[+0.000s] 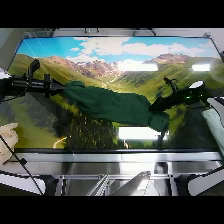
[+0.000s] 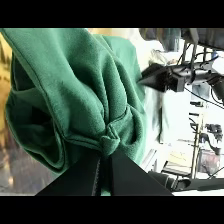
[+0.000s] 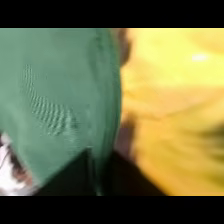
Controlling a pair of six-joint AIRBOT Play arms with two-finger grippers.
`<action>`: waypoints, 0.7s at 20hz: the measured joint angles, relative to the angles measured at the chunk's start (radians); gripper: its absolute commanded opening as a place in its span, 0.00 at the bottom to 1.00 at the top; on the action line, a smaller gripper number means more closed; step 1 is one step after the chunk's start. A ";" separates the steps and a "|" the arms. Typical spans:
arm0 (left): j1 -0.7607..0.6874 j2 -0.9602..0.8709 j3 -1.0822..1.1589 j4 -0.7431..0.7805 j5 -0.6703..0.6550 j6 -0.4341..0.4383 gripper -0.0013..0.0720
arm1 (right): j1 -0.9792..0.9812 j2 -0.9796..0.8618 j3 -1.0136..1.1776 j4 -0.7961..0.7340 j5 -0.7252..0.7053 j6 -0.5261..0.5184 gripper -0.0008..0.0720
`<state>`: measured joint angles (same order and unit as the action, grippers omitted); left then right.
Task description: Fold the shirts.
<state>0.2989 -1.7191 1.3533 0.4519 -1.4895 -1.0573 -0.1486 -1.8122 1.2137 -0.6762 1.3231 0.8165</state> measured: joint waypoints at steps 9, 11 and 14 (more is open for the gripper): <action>0.008 0.179 0.253 -0.090 -0.121 -0.055 0.02 | -0.093 0.415 0.152 0.199 0.204 -0.039 0.04; 0.000 0.285 0.360 -0.099 -0.139 -0.071 0.03 | -0.118 0.605 0.177 0.233 0.170 -0.032 0.04; -0.009 0.441 0.502 -0.100 -0.156 -0.103 0.05 | -0.136 0.893 0.194 0.250 0.063 -0.033 0.04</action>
<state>0.2897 -1.2778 1.8553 0.3515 -1.6451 -1.1606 -0.2848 -0.9192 1.4075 -0.4259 1.3861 0.7837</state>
